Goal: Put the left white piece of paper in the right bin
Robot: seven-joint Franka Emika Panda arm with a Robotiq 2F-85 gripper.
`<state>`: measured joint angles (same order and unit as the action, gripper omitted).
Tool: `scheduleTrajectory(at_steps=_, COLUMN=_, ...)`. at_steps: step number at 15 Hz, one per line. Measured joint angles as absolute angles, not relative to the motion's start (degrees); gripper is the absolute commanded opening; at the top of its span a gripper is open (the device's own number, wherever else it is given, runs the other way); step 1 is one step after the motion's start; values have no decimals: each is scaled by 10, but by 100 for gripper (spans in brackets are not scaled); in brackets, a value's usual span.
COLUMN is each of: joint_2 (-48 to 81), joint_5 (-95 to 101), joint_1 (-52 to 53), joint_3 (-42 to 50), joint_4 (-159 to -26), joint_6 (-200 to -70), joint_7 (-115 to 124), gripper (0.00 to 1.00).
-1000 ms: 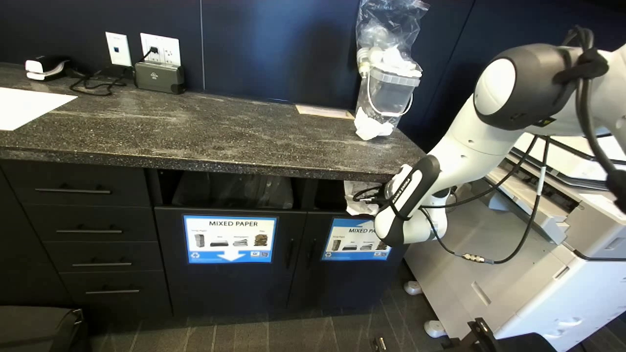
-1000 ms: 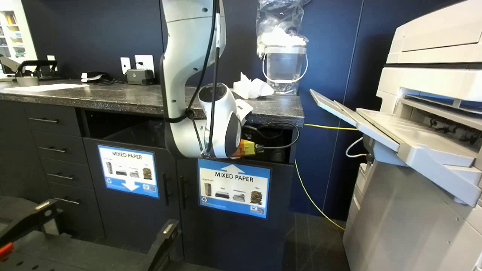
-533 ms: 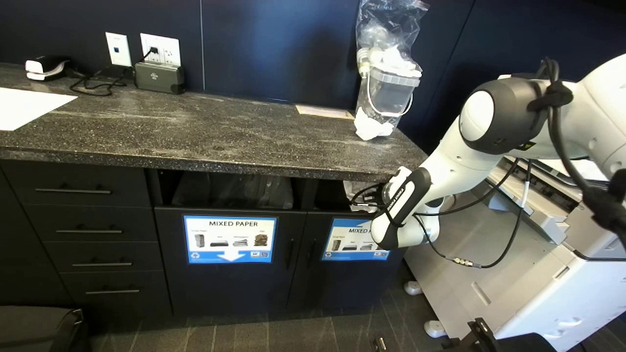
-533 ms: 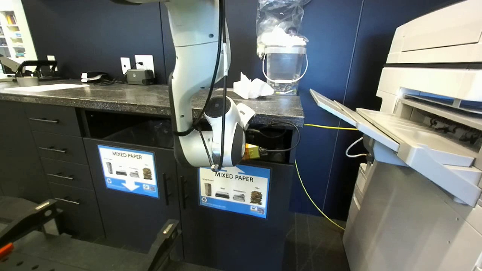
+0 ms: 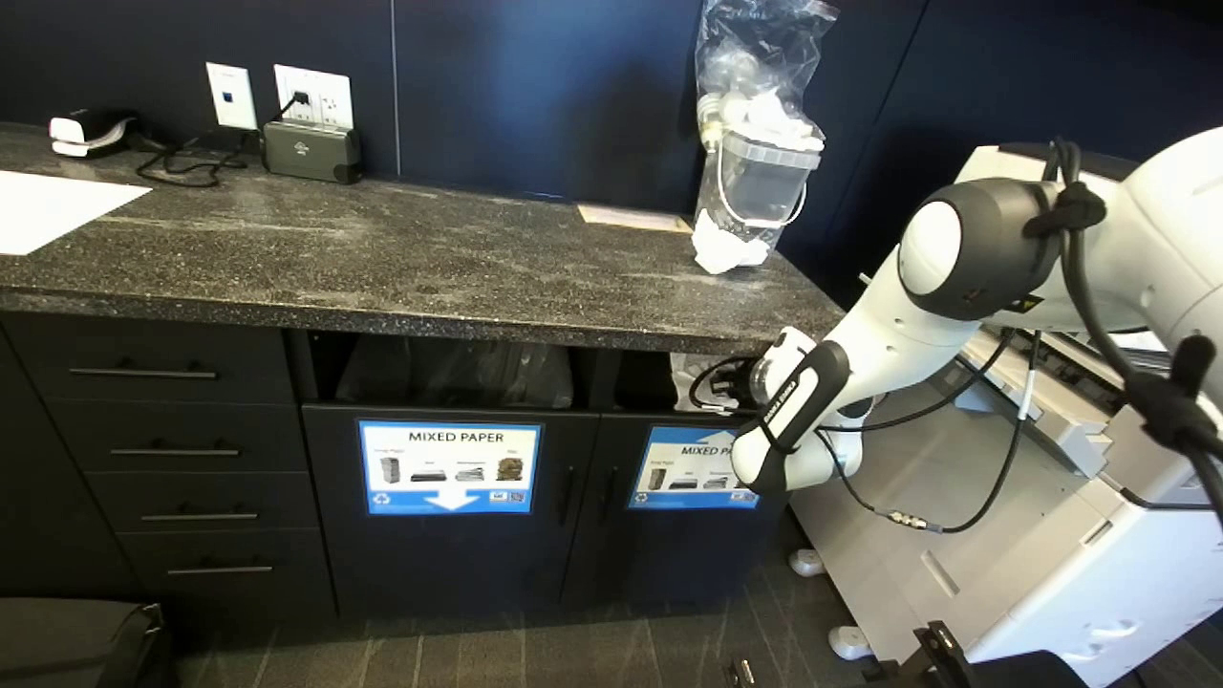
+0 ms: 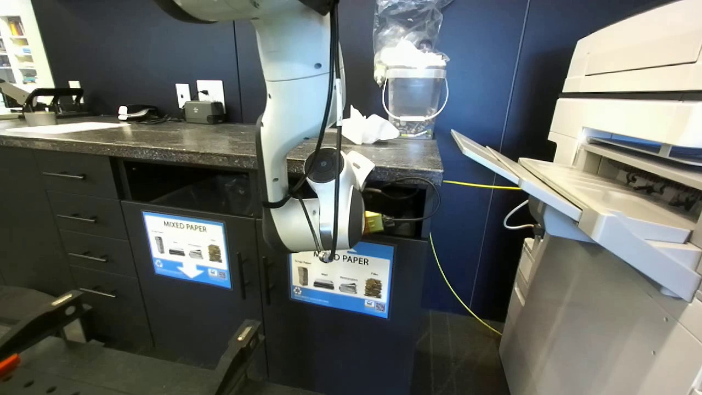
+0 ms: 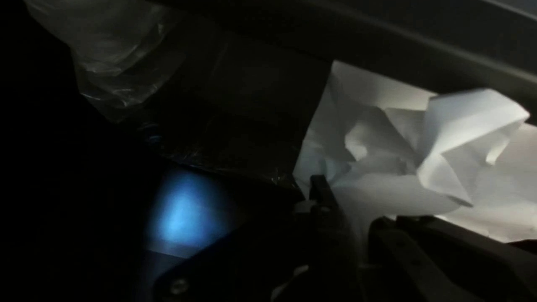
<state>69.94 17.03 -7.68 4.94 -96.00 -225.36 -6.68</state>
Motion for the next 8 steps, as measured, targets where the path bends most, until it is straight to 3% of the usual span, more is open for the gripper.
scheduleTrajectory(at_steps=4, joint_2=706, joint_5=211, joint_1=-97, joint_3=43, joint_4=-948, joint_6=-2262, joint_7=-61, gripper=1)
scheduleTrajectory(at_steps=5, joint_2=707, joint_5=219, joint_1=-101, joint_3=42, joint_4=-945, joint_6=-2263, joint_7=-59, gripper=7)
scheduleTrajectory(at_steps=6, joint_2=708, joint_5=227, joint_1=-105, joint_3=41, joint_4=-943, joint_6=-2264, joint_7=-57, gripper=28)
scheduleTrajectory(at_steps=8, joint_2=709, joint_5=247, joint_1=-114, joint_3=37, joint_4=-940, joint_6=-2265, joint_7=-47, gripper=42)
